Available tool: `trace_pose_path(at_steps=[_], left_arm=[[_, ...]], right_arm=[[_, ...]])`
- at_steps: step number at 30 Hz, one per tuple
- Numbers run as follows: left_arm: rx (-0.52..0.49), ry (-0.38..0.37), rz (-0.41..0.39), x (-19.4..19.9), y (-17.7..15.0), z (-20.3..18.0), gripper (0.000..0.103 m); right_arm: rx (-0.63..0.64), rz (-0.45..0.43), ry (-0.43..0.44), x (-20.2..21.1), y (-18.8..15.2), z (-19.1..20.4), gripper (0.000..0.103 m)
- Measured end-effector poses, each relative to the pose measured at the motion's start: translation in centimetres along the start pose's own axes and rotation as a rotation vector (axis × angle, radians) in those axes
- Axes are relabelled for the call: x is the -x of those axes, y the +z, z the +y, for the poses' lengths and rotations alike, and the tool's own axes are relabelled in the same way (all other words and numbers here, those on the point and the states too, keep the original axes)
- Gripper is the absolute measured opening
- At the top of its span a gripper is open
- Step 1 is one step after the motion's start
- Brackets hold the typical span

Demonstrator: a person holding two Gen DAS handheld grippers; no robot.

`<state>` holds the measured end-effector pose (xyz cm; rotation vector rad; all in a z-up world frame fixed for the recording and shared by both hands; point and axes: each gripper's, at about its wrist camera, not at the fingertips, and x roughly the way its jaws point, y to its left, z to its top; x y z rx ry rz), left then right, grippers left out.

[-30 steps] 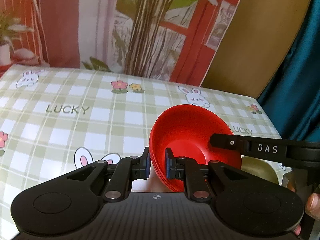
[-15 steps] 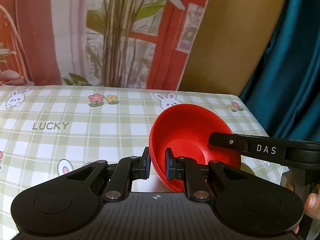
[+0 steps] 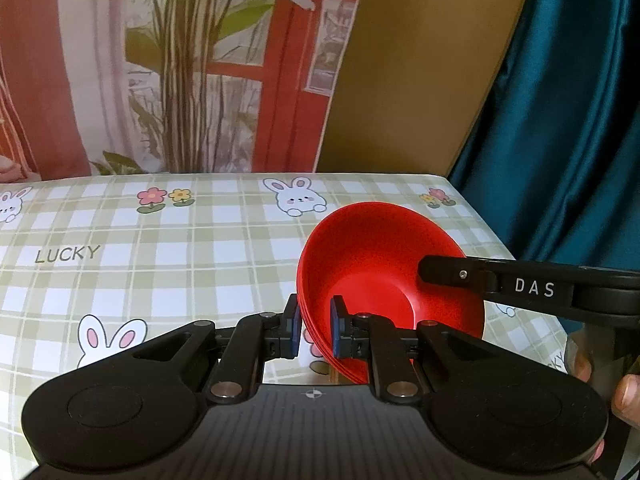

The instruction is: Organize plates and bowls

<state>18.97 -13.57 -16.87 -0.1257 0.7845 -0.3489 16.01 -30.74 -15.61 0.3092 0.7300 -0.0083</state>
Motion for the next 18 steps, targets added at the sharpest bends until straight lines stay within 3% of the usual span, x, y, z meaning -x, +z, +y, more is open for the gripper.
trace_pose_path(at_steps=[18], left_arm=[[-0.048, -0.035, 0.022, 0.6, -1.1, -1.7, 0.016]], right_arm=[[-0.003, 0.003, -0.028, 2.2, -1.5, -1.9, 0.008]])
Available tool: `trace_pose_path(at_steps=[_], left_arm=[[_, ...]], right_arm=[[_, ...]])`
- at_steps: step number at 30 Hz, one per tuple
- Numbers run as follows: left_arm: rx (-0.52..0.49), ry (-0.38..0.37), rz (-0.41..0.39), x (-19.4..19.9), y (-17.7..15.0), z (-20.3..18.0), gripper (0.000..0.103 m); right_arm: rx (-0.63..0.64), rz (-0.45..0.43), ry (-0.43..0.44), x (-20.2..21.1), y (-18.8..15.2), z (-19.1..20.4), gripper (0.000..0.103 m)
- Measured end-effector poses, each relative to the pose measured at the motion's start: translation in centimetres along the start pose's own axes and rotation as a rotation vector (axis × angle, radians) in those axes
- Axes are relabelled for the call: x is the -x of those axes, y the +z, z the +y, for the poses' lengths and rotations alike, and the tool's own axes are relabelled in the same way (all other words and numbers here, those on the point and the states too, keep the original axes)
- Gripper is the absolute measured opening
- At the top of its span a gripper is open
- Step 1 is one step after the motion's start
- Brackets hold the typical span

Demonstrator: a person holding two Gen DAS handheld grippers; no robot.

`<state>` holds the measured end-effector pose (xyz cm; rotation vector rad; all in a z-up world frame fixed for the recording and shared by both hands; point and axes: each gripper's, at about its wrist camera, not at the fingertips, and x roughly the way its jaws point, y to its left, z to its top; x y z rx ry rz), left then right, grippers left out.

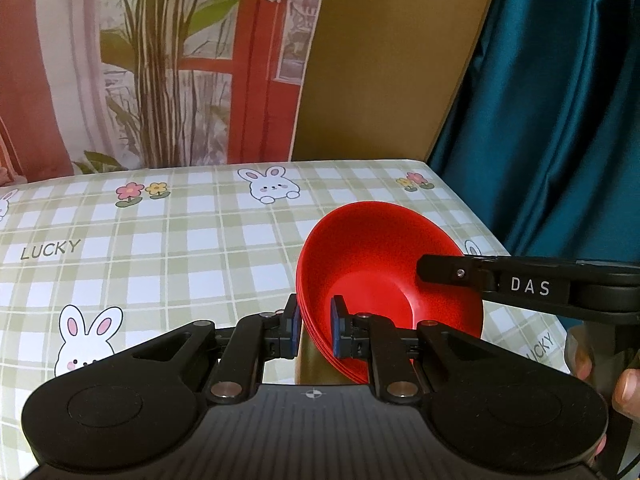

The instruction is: Organize plates and bowls

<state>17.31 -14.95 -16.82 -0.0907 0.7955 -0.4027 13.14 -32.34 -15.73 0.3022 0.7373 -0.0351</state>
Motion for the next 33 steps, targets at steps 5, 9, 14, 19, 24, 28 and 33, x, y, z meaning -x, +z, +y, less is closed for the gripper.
trace_pose_path(at_steps=[5, 9, 14, 19, 24, 28, 33], left_arm=[[-0.015, -0.011, 0.008, -0.2, -0.2, -0.4, 0.016], [-0.019, -0.021, 0.025, -0.4, -0.6, -0.5, 0.016], [-0.031, -0.026, 0.040, -0.6, -0.8, -0.6, 0.016], [-0.035, -0.026, 0.058, -0.9, -1.3, -0.6, 0.016], [-0.041, -0.019, 0.072, -1.3, -1.6, -0.7, 0.016], [-0.057, -0.005, 0.079, -1.6, -1.8, -0.9, 0.016], [-0.073, 0.007, 0.084, -1.9, -1.9, -0.9, 0.016]], right_arm=[[-0.006, 0.004, -0.006, 0.4, -0.3, -0.4, 0.008], [-0.011, 0.010, -0.011, 0.6, -0.6, -0.7, 0.008], [-0.013, 0.019, -0.016, 0.6, -1.1, -1.1, 0.008], [-0.022, 0.030, -0.018, 0.3, -1.6, -1.3, 0.008], [-0.031, 0.044, -0.020, -0.1, -2.3, -1.6, 0.008], [-0.037, 0.050, -0.022, -0.5, -2.7, -1.8, 0.008], [-0.040, 0.056, -0.023, -0.9, -2.9, -1.8, 0.008]])
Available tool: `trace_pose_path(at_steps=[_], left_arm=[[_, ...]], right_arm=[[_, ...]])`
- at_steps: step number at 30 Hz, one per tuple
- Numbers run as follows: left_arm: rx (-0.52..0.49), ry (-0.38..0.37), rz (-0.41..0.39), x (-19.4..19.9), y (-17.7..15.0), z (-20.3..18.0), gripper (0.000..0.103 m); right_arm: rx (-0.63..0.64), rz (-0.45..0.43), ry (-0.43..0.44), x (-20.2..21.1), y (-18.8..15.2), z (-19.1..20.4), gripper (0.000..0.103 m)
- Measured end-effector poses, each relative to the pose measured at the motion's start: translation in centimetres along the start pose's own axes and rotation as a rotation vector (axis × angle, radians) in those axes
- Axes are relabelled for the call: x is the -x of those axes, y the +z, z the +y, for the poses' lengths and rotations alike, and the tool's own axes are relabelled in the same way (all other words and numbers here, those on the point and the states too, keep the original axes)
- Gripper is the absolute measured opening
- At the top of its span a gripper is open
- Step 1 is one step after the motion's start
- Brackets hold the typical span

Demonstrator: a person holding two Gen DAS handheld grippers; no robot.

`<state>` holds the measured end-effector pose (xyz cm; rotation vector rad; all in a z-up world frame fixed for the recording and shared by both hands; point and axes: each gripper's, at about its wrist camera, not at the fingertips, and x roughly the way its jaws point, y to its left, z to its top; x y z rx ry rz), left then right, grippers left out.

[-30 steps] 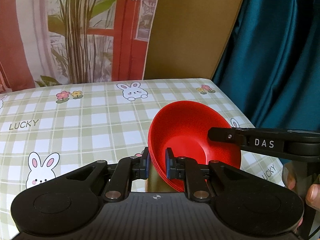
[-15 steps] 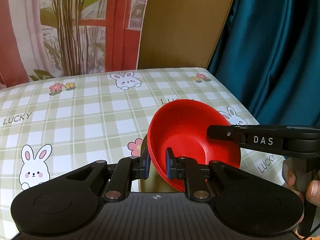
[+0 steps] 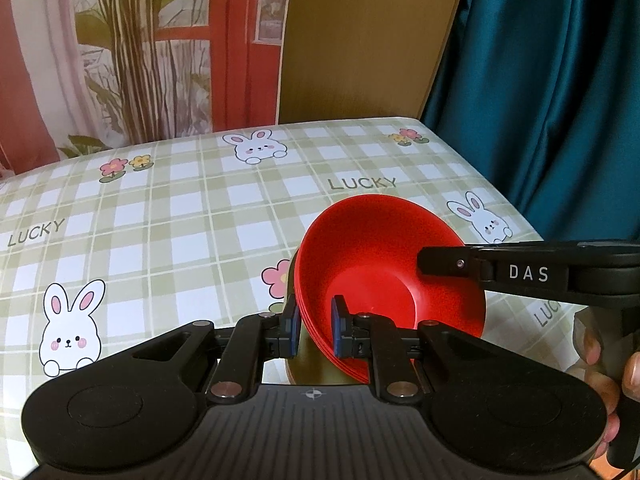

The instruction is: Organize plates and bowls

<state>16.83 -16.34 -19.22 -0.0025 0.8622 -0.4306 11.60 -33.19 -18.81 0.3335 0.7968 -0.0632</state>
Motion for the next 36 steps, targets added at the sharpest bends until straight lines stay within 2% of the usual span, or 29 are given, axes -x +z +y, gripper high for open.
trace_pose_path(at_steps=[26, 30, 32, 34, 36], left_arm=[[-0.036, 0.017, 0.020, -0.8, -0.6, -0.2, 0.017], [-0.044, 0.017, 0.016, -0.7, -0.6, -0.4, 0.018], [-0.049, 0.013, 0.010, -0.5, -0.6, -0.4, 0.021], [-0.047, -0.005, 0.000, -0.2, -0.5, -0.4, 0.034], [-0.059, 0.009, -0.024, 0.3, -0.5, -0.6, 0.043]], right_arm=[[0.012, 0.046, -0.016, -1.1, -0.6, -0.4, 0.008], [0.017, 0.045, -0.020, -1.1, -0.5, -0.3, 0.011], [0.019, 0.042, -0.021, -1.0, -0.5, -0.2, 0.013], [0.024, 0.039, -0.022, -0.9, -0.3, -0.1, 0.017], [0.031, 0.035, -0.026, -0.8, -0.2, 0.0, 0.018]])
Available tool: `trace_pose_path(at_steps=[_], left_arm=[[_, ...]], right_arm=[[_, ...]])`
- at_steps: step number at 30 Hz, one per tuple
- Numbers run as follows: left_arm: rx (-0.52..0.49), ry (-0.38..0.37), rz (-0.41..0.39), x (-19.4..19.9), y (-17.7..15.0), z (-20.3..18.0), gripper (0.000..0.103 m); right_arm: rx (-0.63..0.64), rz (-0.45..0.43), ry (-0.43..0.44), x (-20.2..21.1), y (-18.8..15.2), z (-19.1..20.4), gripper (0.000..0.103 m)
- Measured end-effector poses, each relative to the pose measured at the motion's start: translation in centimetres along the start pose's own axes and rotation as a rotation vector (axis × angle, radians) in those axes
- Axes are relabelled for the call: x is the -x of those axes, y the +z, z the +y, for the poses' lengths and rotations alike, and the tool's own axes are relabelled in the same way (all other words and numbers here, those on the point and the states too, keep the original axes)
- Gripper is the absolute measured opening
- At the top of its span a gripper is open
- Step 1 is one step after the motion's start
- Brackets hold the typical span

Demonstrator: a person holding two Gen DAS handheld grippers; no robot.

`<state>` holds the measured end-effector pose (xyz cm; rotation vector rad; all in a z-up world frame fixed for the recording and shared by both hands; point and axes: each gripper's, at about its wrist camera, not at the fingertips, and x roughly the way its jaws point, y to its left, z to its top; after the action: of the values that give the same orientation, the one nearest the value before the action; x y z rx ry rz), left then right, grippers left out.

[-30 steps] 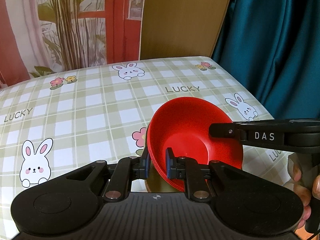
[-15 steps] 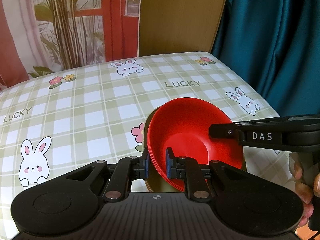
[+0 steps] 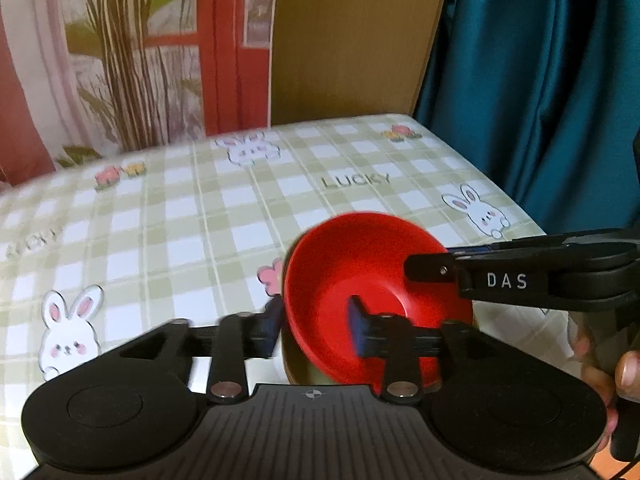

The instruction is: Organize plates and bowls

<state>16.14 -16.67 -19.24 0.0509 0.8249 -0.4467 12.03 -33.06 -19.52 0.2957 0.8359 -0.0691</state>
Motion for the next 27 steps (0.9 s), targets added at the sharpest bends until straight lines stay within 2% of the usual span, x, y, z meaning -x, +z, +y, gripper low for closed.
trace_pose_path(at_steps=[4, 14, 21, 27], left_arm=[[0.000, -0.015, -0.027, 0.7, 0.3, 0.1, 0.043], [-0.005, 0.027, -0.066, 2.2, 0.6, 0.7, 0.046], [-0.011, 0.060, -0.118, 4.2, 1.1, 1.5, 0.060], [-0.018, 0.094, -0.169, 6.0, 1.6, 2.4, 0.079]], right_arm=[[0.008, -0.008, -0.014, 0.2, 0.3, 0.3, 0.018], [0.025, -0.047, -0.043, 1.5, 0.8, 0.9, 0.018], [0.064, -0.073, -0.065, 2.8, 0.8, 1.9, 0.024], [0.077, -0.097, -0.074, 3.8, 1.2, 2.8, 0.035]])
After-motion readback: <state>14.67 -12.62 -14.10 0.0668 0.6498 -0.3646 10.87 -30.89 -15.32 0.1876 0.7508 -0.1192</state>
